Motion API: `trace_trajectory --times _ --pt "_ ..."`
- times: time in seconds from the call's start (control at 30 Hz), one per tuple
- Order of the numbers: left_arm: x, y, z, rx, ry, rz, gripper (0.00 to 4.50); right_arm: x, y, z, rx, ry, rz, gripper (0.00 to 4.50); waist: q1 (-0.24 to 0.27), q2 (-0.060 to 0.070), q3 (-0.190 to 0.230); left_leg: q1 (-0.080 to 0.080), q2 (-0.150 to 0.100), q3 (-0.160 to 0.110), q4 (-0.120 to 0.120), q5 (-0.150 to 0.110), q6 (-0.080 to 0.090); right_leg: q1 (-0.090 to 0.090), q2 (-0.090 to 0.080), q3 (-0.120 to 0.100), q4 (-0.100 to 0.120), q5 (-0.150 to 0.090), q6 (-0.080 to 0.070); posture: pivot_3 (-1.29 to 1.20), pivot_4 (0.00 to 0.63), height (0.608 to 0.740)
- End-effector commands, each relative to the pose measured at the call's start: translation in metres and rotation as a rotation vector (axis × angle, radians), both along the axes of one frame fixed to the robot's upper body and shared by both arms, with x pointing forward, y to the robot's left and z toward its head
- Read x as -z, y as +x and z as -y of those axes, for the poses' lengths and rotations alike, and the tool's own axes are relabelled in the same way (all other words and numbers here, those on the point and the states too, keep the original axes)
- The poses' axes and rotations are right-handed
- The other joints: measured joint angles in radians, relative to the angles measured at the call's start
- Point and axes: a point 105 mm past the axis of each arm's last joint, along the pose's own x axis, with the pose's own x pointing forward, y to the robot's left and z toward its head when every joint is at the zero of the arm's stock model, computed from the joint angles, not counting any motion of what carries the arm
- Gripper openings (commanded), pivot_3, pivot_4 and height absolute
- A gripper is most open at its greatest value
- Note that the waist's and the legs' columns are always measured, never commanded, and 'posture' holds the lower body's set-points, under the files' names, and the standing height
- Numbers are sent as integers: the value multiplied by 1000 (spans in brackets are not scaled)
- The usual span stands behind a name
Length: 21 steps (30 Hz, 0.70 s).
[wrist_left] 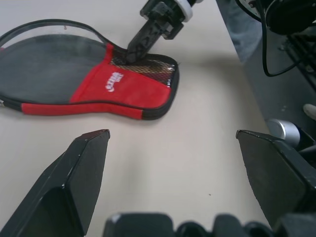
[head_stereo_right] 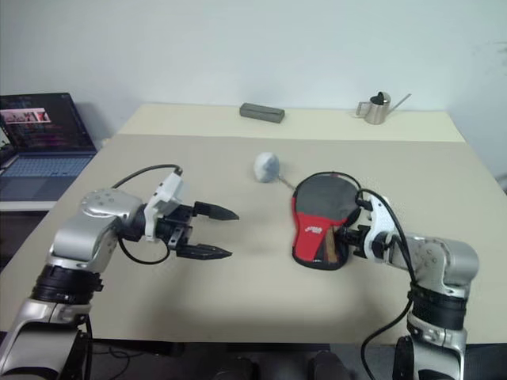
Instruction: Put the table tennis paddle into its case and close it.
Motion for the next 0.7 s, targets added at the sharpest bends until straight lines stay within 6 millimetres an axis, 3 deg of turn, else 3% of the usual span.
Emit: trace_trajectory --times 0.03,0.37,0.7 --pt "-5 -13 4 98 9 9 4500 3 -17 -9 -52 8 2 49 0 0 0 0 0 0 0 0 0 0 0 0 0 0 0 0 150 740" --pt "14 -29 2 212 114 -30 4500 15 -47 -17 -146 1 -23 49 -1 0 0 1 0 -1 0 0 0 1 0 0 0 0 0 0 150 740" --pt "18 -38 9 292 117 -53 4500 25 -83 -13 -234 -20 -89 49 0 0 0 1 0 -2 0 0 0 2 1 0 -1 -1 -1 0 150 740"
